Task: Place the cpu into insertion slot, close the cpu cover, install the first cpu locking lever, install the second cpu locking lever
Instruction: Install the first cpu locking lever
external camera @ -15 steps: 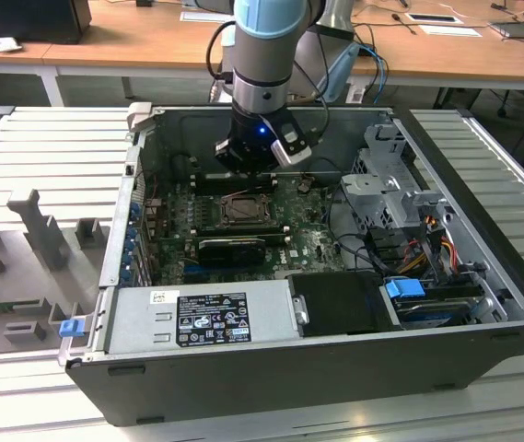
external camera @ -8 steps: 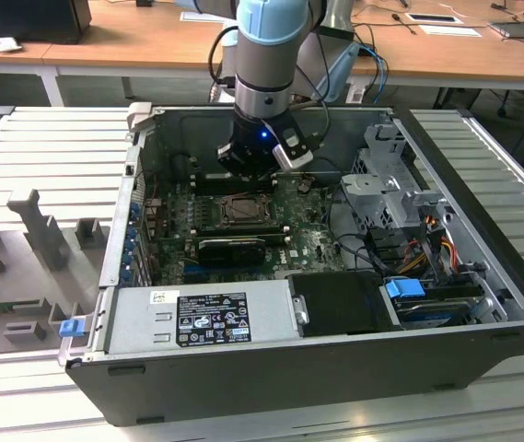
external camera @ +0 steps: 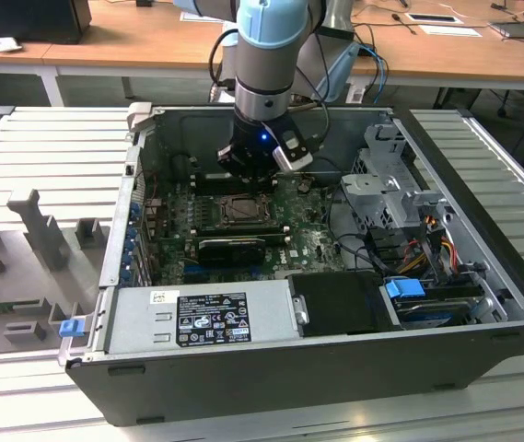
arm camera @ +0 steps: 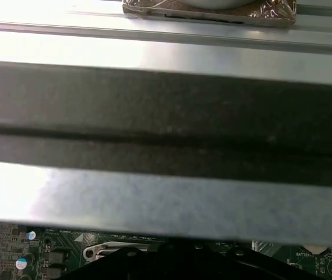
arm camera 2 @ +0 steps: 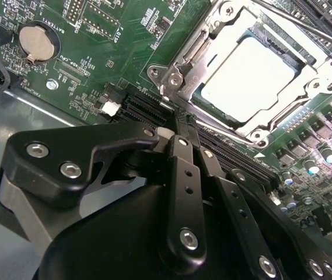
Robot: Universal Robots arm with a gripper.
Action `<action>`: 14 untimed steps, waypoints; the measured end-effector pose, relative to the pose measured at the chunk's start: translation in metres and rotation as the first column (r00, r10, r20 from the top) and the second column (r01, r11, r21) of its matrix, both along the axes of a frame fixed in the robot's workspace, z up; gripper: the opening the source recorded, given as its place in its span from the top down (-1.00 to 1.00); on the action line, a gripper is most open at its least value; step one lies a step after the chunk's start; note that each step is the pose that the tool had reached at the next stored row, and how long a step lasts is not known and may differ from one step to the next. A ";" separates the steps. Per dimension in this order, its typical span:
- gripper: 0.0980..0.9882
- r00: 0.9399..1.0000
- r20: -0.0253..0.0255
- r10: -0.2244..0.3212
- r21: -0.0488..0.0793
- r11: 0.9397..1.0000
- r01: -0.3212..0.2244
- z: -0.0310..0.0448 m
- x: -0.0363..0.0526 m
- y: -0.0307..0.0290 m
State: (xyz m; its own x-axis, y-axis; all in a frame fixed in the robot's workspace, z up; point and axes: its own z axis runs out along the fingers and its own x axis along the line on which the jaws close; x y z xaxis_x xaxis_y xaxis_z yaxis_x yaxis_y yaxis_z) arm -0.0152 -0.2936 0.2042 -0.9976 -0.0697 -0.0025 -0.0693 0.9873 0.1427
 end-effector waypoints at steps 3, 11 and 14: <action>0.98 1.000 0.000 0.000 -0.001 1.000 0.000 -0.0007 0.0000 0.0000; 0.98 1.000 0.000 0.000 0.000 1.000 0.000 0.0005 0.0001 0.0001; 0.98 1.000 0.000 0.000 0.000 1.000 0.000 0.0012 0.0001 0.0001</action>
